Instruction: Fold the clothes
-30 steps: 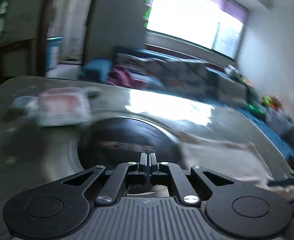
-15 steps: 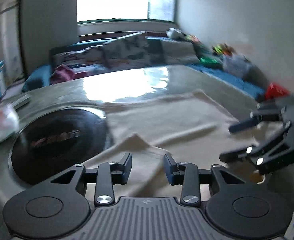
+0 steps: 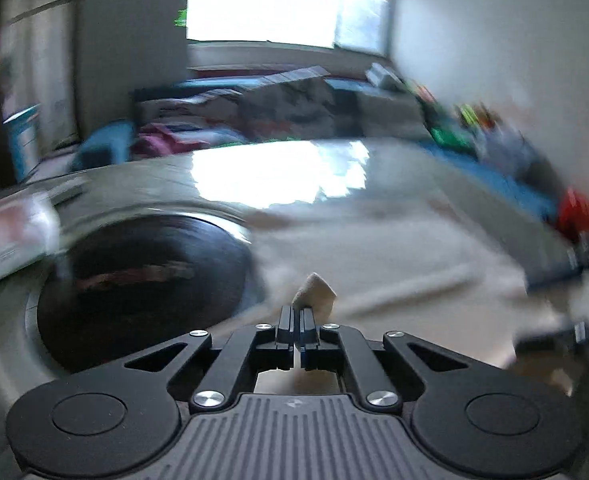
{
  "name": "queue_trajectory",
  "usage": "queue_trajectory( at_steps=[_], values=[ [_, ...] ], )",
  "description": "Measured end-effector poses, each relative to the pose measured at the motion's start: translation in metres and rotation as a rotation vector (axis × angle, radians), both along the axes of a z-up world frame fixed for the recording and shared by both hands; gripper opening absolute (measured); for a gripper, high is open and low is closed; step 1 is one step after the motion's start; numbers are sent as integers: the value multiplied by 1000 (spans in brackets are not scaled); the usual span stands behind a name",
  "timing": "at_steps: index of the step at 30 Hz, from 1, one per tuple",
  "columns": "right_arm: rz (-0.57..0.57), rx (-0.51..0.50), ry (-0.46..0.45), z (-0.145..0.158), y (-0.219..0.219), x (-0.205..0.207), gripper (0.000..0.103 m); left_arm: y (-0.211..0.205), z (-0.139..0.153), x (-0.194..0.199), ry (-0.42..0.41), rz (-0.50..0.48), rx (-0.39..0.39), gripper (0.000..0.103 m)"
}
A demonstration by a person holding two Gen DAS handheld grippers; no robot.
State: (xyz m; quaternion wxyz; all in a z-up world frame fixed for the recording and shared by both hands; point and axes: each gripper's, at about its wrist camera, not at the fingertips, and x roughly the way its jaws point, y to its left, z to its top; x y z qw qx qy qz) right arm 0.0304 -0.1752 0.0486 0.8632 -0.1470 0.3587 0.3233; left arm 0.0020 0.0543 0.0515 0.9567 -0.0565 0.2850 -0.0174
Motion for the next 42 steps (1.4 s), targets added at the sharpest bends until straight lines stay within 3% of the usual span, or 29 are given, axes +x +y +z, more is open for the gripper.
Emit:
queue_trajectory(
  at_steps=[7, 12, 18, 27, 32, 39, 42],
  values=[
    [51, -5, -6, 8, 0, -17, 67, 86, 25, -64, -97, 296, -154, 2],
    [117, -14, 8, 9, 6, -31, 67, 116, 0, -86, -14, 445, -140, 3],
    [193, -1, 72, 3, 15, -46, 66, 124, -22, -93, 64, 483, -113, 3],
    [285, 1, 149, -10, 30, -62, 66, 121, -11, -82, 79, 478, -27, 7],
    [318, -4, 197, -8, 23, -76, 66, 100, 8, -86, 37, 363, -39, 7],
    [194, 91, 136, 24, -2, -65, 53, 16, 25, -75, -8, -22, -44, 7],
    [89, 67, 87, 26, -8, -54, 42, -23, 23, -70, -6, -185, -49, 7]
  ],
)
